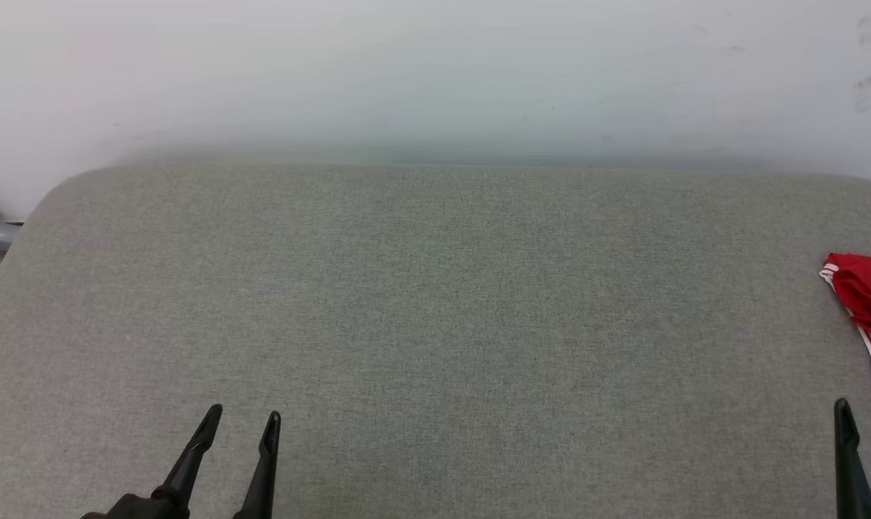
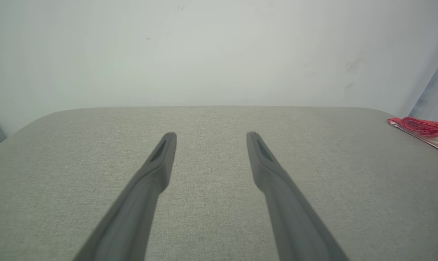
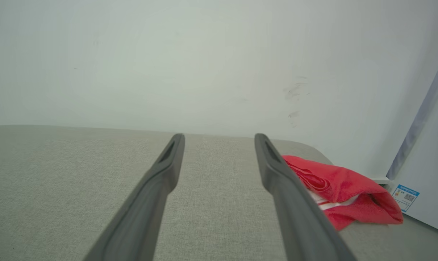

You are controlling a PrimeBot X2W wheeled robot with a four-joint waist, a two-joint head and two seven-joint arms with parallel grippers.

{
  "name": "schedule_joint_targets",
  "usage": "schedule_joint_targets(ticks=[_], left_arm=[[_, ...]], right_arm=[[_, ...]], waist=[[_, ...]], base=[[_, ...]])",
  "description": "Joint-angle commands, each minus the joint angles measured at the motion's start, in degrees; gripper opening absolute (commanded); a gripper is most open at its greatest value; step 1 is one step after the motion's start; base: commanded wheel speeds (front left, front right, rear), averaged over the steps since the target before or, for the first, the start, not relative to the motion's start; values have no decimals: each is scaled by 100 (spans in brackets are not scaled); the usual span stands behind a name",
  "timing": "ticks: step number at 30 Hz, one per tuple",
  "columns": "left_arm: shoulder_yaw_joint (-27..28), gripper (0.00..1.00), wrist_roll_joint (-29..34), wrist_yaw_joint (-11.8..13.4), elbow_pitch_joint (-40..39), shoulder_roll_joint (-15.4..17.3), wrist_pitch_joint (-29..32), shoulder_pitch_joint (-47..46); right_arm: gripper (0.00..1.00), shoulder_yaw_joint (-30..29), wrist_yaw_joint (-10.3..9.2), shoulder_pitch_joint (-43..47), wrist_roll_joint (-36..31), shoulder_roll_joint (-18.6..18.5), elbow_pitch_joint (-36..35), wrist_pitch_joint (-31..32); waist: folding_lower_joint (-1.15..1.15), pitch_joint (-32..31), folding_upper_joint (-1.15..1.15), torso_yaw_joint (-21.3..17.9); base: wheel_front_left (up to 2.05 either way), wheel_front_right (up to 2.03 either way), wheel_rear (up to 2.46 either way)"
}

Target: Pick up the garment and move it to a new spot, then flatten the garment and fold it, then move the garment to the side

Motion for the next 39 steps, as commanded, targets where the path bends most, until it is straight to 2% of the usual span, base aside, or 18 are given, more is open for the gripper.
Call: schedule_joint_targets(ticks=[1, 11, 31, 32, 35, 39], left_arm=[[49, 100, 39, 3, -25, -12, -12, 84], [-72, 100, 120, 3, -71, 103, -12, 115], [-69, 100, 95, 3, 48, 107, -12, 80], [-75, 0, 98, 0, 60, 104, 0, 113], [-88, 0, 88, 0, 213, 35, 25, 119], [-64, 0, -379, 20, 244, 3, 101, 46]], right_arm=[[100, 24, -6, 48, -16, 8, -34, -13], [100, 90, -6, -7, -22, -9, 83, -13], [100, 54, -6, -129, 38, -112, 243, -13], [0, 60, 0, -73, -9, -84, 244, -1], [0, 98, 2, -50, -14, -22, 390, 13], [0, 169, 2, -154, 477, -5, 482, 93]], waist=[[0, -11, 0, -5], [0, -31, 0, -66], [0, 6, 0, -101], [1, 5, 0, -101], [1, 5, 0, -101], [1, 1, 0, -104]], base=[[0, 0, 0], [0, 0, 0], [0, 0, 0], [0, 0, 0], [0, 0, 0], [0, 0, 0]])
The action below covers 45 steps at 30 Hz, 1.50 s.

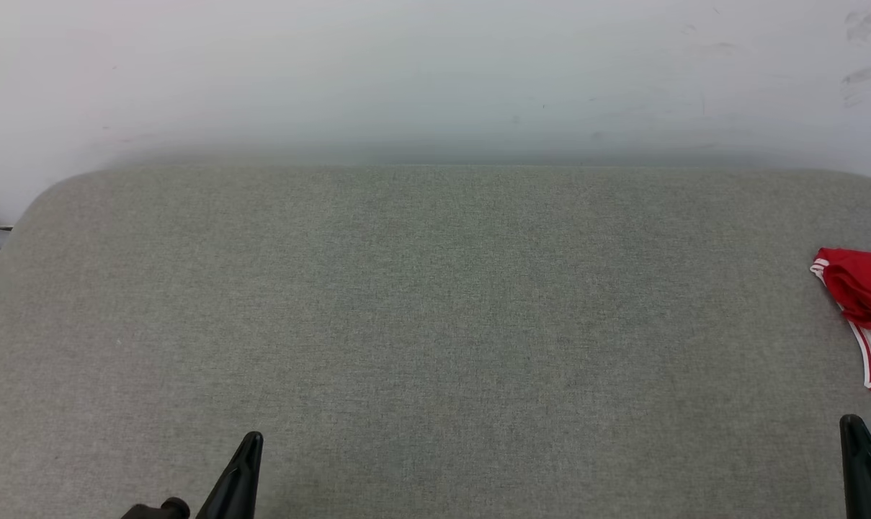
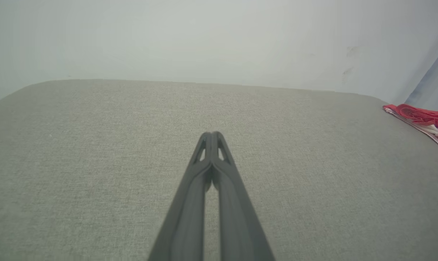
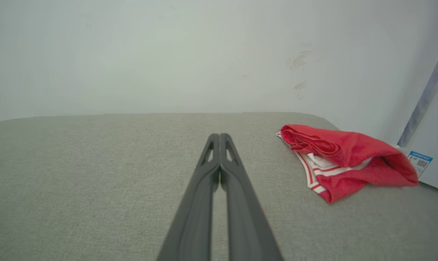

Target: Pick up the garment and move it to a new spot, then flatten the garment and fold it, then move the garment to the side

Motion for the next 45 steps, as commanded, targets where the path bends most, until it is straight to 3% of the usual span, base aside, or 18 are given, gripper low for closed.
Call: schedule_joint_targets(ticks=[1, 45], left_arm=[[39, 0, -304, 22, -42, 17, 43, -101], [412, 0, -4177, 0, 853, -264, 888, -1095]], right_arm=[[0, 15, 0, -127, 320, -25, -9, 41], [0, 427, -3, -1303, 4390, 129, 1137, 914]], waist=[[0, -3, 0, -1], [-1, -60, 0, -27]], base=[[0, 0, 0], [0, 0, 0]])
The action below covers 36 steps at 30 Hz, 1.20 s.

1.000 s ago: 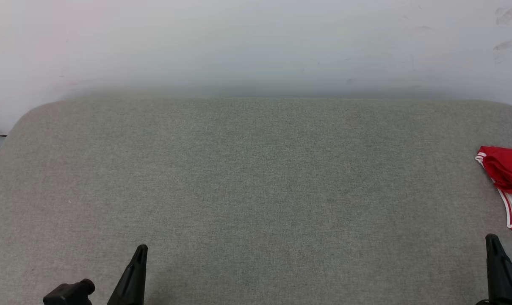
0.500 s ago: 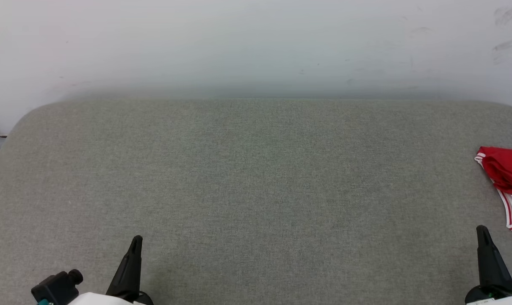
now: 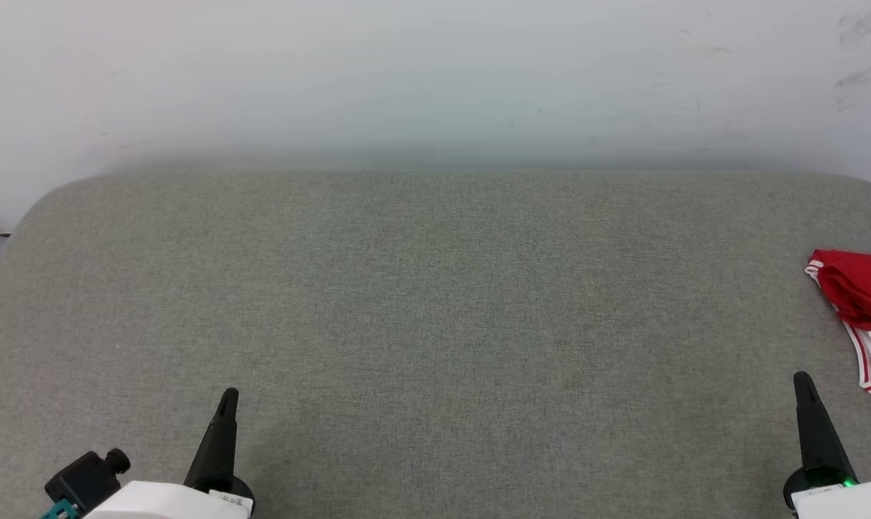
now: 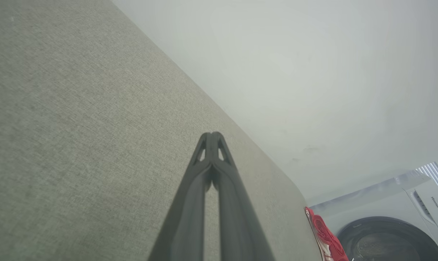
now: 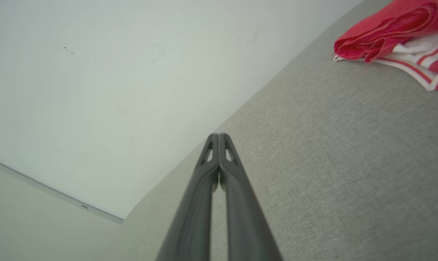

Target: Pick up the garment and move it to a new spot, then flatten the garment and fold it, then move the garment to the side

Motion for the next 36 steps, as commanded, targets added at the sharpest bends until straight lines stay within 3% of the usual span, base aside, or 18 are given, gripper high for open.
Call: schedule_joint_targets(ticks=[1, 36], left_arm=[[42, 0, -149, 0, -15, 17, 40, -133], [352, 0, -2091, 0, 427, -224, 574, -637]], right_arm=[[0, 8, -2, -141, 159, -9, -7, 42], [0, 128, -3, -766, 2216, 156, 597, 583]], waist=[[0, -1, 0, -1], [0, -46, 0, -22]], base=[[0, 0, 0], [0, 0, 0]])
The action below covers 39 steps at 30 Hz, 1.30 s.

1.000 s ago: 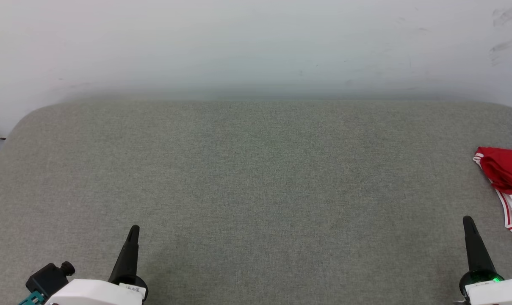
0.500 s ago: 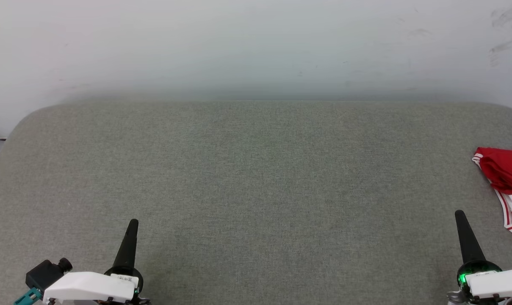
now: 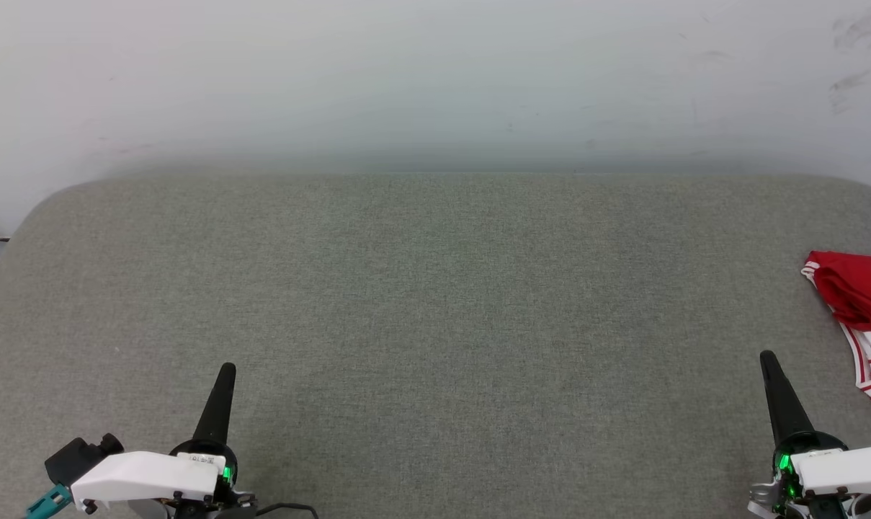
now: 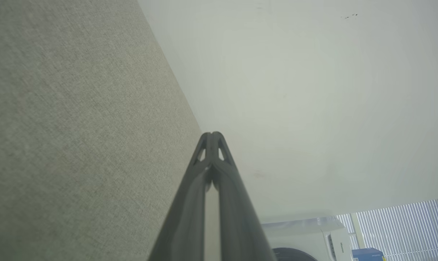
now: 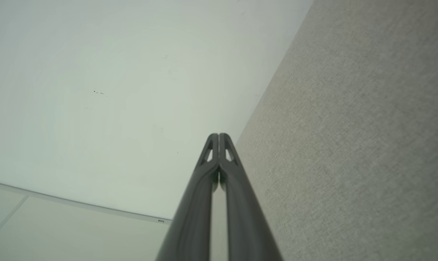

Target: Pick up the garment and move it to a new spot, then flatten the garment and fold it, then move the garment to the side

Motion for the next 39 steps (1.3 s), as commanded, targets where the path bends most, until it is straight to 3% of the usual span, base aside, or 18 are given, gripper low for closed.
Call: schedule_joint_targets(ticks=[1, 39], left_arm=[[48, 0, -127, 0, -3, -7, 40, -117], [331, 0, -1595, 1, 360, -237, 492, -514]], right_arm=[[0, 3, -2, -170, 141, 17, 7, 40], [0, 59, -4, -631, 1706, 179, 490, 499]], waist=[[0, -2, 0, -1], [0, -49, 0, -23]], base=[[0, 0, 0], [0, 0, 0]])
